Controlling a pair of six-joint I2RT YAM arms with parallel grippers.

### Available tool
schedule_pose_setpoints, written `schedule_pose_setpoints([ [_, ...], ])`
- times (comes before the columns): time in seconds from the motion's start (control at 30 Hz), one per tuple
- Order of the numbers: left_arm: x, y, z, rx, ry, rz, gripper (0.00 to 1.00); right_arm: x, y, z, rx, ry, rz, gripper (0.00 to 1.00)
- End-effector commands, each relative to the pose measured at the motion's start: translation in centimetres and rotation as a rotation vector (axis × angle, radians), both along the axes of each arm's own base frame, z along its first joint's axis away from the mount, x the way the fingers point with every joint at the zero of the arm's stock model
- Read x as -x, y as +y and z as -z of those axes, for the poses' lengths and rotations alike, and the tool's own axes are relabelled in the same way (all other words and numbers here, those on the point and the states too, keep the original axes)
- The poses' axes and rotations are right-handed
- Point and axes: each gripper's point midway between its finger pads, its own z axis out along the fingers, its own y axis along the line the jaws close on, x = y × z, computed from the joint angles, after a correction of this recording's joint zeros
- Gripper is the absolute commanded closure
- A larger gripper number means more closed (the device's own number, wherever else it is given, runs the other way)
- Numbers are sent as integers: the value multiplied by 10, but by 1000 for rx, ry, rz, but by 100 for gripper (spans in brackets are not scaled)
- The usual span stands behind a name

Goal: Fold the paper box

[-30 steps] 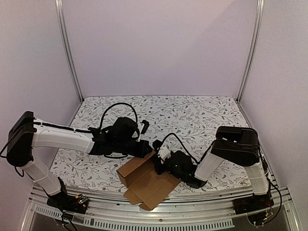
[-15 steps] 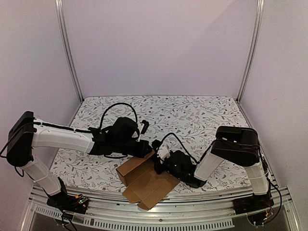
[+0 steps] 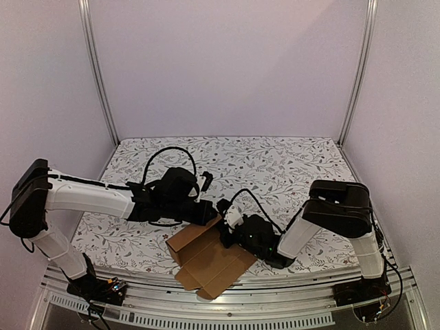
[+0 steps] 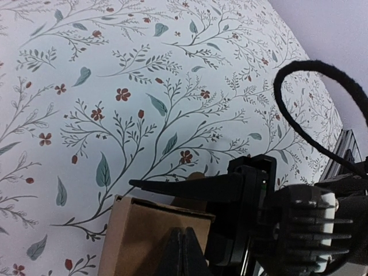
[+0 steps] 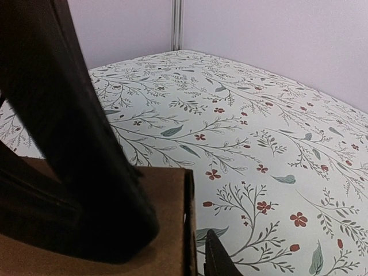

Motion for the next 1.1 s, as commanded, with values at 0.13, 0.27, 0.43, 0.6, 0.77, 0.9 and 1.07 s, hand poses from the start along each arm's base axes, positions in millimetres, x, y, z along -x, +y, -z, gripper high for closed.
schedule_pose_setpoints([
  [0.13,6,9,9,-44,27,-1,100,-2,-2,-33,-59,-51,23,78],
  [0.27,6,9,8,-43,27,-2,100,-2,0,-31,-57,-49,24,82],
  [0.43,6,10,8,-45,27,-2,100,-1,2,-25,-50,-39,12,100],
  [0.6,6,10,8,-45,25,-4,100,0,3,-25,-50,-39,8,100],
  [0.77,5,12,7,-48,22,-8,100,4,3,-23,-36,-36,-4,71],
  [0.9,5,12,7,-49,18,-9,100,10,-4,-20,-13,-26,-10,58],
  [1.07,5,13,-1,-38,7,-8,100,20,-13,-15,42,26,-34,48],
])
